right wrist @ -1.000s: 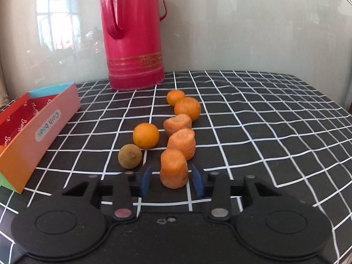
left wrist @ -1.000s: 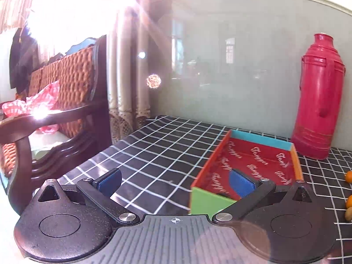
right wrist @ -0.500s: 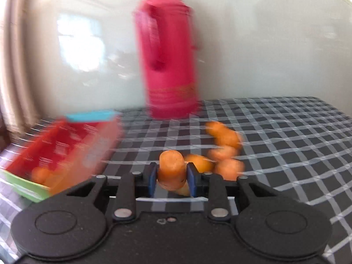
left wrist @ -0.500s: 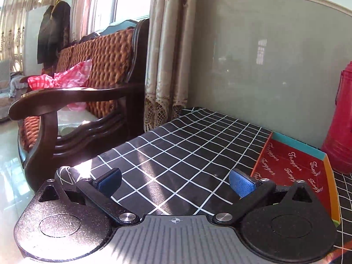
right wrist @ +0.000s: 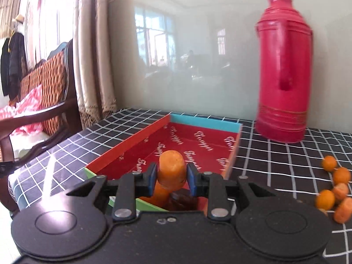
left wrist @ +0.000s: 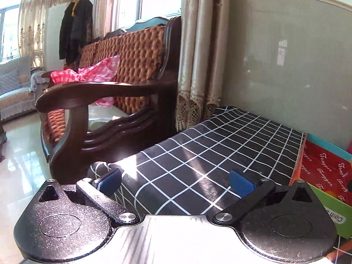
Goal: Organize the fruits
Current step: 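Carry the carrot chunk into the box and open the right tool, then reach to the small brown round fruit and close the left tool on it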
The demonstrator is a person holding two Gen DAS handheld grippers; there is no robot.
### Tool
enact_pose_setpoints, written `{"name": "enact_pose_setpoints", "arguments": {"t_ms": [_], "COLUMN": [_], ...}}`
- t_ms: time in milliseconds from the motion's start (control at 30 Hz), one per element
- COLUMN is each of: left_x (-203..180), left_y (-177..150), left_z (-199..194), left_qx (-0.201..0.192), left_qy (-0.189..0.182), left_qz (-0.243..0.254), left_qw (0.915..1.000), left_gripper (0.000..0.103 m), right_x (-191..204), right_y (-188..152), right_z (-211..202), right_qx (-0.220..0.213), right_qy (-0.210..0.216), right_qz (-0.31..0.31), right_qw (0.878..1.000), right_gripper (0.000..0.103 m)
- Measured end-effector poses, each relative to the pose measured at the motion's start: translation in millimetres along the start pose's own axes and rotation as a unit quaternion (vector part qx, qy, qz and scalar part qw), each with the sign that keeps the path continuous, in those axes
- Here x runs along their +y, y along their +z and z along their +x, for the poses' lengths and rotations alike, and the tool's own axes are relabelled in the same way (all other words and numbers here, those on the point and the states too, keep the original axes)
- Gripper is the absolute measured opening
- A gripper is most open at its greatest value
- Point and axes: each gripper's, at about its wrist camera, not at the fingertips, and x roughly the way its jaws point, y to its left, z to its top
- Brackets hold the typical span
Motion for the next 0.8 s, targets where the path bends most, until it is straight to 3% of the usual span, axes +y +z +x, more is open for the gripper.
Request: {"name": "enact_pose_setpoints", "arguments": {"t_ms": [233,267,333,433,567,633,800], "left_x": [19.2,19.2,17.8,10.8,-5.1,-14.2,-43.1], "left_y": [-0.8,-0.5,-0.3,-0.3,-0.9,-1.0,-4.8], "left_z": [6.6,7.0,6.8,5.3,-0.4,-4.4,-16.9], "left_qx": [0.007,0.007,0.005,0.004,-0.004,-0.008,-0.02], "left_qy": [0.018,0.019,0.018,0.009,-0.006,-0.016,-0.048], "left_qz": [-0.015,-0.015,-0.014,-0.007,0.01,0.018,0.045], "left_qw": [0.9997,0.9997,0.9997,0.9999,0.9999,0.9997,0.9976], "left_gripper": [0.103,0.103,0.103,0.103,0.103,0.103,0.103], "right_x": [14.3,14.9,12.7,4.4,-10.7,-18.3,-44.8], "right_y": [1.0,1.1,0.5,-0.2,2.9,3.6,4.7], "right_z": [22.9,23.9,19.9,4.0,-18.1,-28.9,-56.4], "right_qx": [0.022,0.025,0.021,-0.004,-0.03,-0.042,-0.068], "right_qy": [0.005,0.006,0.002,-0.007,-0.019,-0.037,-0.097], "right_qz": [-0.004,-0.003,0.003,0.011,0.019,0.018,0.02], "right_qw": [1.0,1.0,1.0,1.0,0.999,0.998,0.993], "right_gripper": [0.024,0.027,0.044,0.055,0.059,0.069,0.079]}}
